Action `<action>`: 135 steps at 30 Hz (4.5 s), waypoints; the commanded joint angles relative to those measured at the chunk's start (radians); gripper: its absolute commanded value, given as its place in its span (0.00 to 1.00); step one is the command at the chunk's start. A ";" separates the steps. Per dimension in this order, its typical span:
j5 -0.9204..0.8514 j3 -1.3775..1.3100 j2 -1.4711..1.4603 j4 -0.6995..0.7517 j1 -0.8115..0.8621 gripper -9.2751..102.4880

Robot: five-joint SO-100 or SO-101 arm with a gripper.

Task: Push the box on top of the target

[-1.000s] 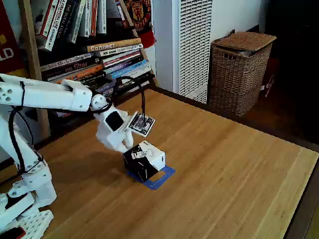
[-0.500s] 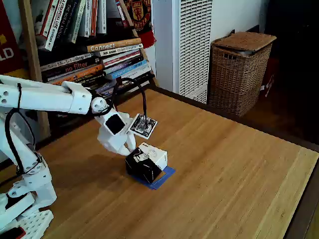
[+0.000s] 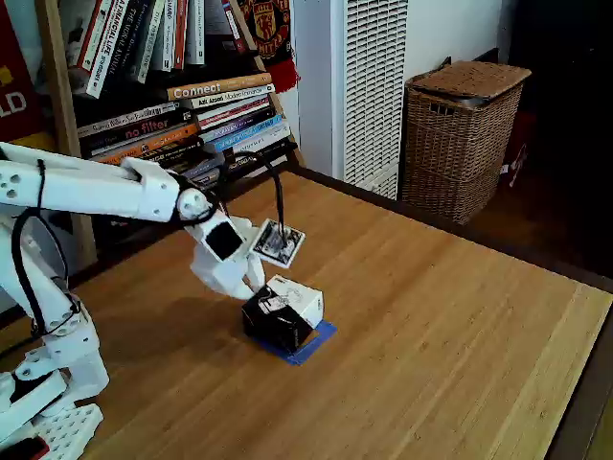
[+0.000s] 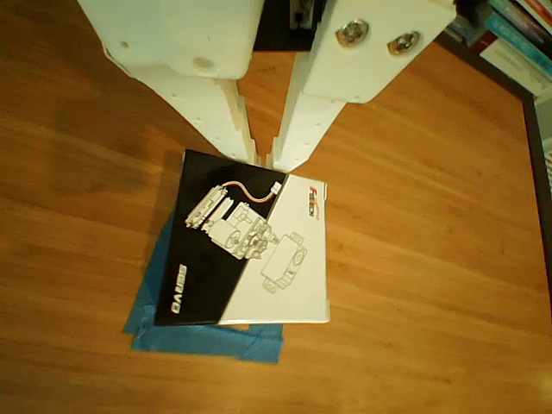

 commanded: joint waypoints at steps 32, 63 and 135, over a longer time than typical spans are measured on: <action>0.040 -0.204 -0.118 -0.015 0.008 0.08; 0.103 -0.341 -0.095 0.143 -0.015 0.08; -0.864 0.433 1.466 0.796 0.112 0.08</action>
